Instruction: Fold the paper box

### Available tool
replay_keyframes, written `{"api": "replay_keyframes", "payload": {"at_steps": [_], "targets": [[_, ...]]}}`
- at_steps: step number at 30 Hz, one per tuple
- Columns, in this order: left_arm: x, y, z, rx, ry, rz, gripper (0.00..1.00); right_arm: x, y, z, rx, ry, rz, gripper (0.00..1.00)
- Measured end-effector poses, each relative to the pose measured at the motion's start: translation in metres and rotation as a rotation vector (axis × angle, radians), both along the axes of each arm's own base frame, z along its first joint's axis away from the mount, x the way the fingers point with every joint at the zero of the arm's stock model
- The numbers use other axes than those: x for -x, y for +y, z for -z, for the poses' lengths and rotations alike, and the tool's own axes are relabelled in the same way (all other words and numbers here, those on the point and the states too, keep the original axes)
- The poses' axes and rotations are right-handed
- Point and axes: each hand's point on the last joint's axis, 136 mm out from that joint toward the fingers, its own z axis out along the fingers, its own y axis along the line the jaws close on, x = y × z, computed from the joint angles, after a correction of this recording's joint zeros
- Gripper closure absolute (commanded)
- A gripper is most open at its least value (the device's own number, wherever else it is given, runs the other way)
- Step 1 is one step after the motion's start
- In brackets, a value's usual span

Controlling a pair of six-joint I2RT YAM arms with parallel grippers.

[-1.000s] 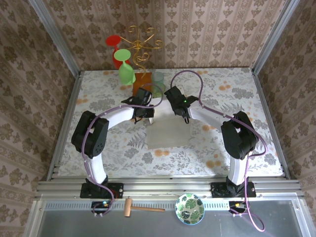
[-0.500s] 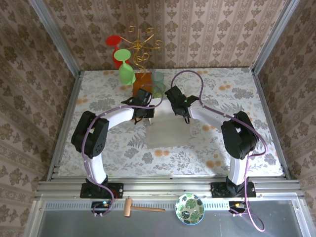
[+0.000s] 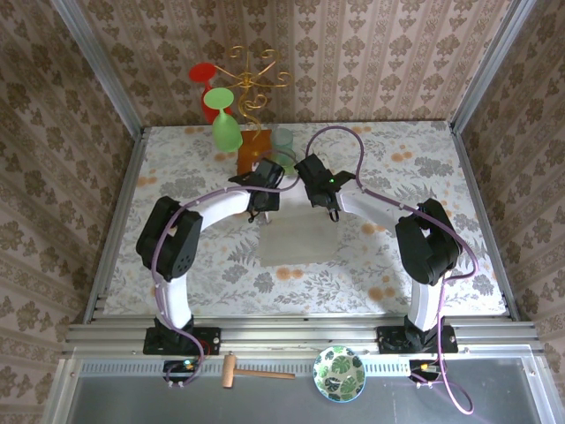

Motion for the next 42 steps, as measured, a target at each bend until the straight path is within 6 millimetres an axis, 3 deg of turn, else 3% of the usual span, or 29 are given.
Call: {"api": "replay_keyframes", "payload": {"at_steps": [14,23,27,35,42], "targets": [[-0.001,0.001,0.002,-0.057,0.013,-0.05,1.0,0.0,0.0,0.0,-0.004,0.002,0.0,1.0],[0.007,0.003,0.001,-0.03,0.018,-0.018,0.69,0.002,-0.001,0.001,0.004,0.014,0.001,1.0],[0.01,0.004,-0.002,-0.009,0.03,-0.005,0.61,0.004,-0.003,0.003,0.012,0.023,0.002,1.0],[0.017,-0.006,-0.028,0.087,0.023,0.032,0.58,0.001,-0.004,-0.001,0.007,0.017,0.009,1.0],[0.022,0.011,-0.008,0.141,0.098,0.005,0.58,0.0,-0.007,0.002,0.008,0.022,0.017,1.0]]}}
